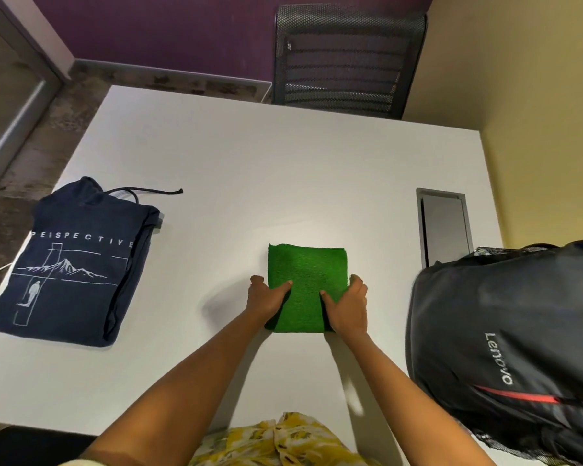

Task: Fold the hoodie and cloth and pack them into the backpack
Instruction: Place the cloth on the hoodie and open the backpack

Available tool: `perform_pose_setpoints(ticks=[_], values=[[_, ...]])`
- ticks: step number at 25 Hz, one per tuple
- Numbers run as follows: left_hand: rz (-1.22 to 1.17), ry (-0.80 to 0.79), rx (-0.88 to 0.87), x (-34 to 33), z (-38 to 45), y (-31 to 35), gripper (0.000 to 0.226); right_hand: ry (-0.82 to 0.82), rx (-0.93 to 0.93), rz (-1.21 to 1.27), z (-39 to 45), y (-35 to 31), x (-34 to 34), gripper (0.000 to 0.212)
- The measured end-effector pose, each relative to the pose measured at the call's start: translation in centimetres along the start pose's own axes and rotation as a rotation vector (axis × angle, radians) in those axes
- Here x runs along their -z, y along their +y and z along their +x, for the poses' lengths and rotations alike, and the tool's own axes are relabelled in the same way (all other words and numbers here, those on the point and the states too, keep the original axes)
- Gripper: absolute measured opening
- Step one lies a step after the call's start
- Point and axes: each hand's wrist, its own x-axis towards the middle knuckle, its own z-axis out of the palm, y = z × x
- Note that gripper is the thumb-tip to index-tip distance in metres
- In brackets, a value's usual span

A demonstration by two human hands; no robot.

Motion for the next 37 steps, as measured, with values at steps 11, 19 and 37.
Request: perform_pose_setpoints(ticks=[11,19,37], values=[[-0.077,-0.351,0.121,4.3,-1.0,-3.2,0.034,-0.307,-0.138,0.371,-2.0,-1.6,-1.4,0.014],[-0.218,-0.316,0.023,15.3,-1.7,-4.1,0.013,-0.286,-0.151,0.613,-4.6,-8.0,-5.6,0.029],[-0.51,0.297,-0.251,47.3,3.9,-11.9,0.047,-0.31,0.314,0.546,-9.6,-33.3,-25.9,0.008]])
